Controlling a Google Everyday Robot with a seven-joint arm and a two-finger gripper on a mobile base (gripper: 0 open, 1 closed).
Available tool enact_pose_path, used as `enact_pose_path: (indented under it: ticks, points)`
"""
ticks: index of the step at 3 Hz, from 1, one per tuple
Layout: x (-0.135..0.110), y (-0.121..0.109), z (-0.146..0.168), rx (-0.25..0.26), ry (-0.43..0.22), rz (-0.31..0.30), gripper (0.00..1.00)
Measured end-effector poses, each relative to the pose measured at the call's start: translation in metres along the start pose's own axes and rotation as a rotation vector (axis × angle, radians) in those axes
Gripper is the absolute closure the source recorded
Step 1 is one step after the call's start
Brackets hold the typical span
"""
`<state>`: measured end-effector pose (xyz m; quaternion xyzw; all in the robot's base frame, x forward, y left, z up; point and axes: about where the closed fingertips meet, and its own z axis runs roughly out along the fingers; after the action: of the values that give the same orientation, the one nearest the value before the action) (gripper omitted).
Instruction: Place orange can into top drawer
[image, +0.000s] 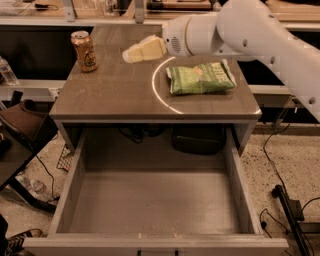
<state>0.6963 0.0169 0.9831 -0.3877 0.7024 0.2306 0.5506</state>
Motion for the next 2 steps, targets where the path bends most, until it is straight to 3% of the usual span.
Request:
enact_pose_path:
  ticks: [2]
  points:
    - [-0.020,0.023,0.095,-0.066,-0.083,-0.026,0.00]
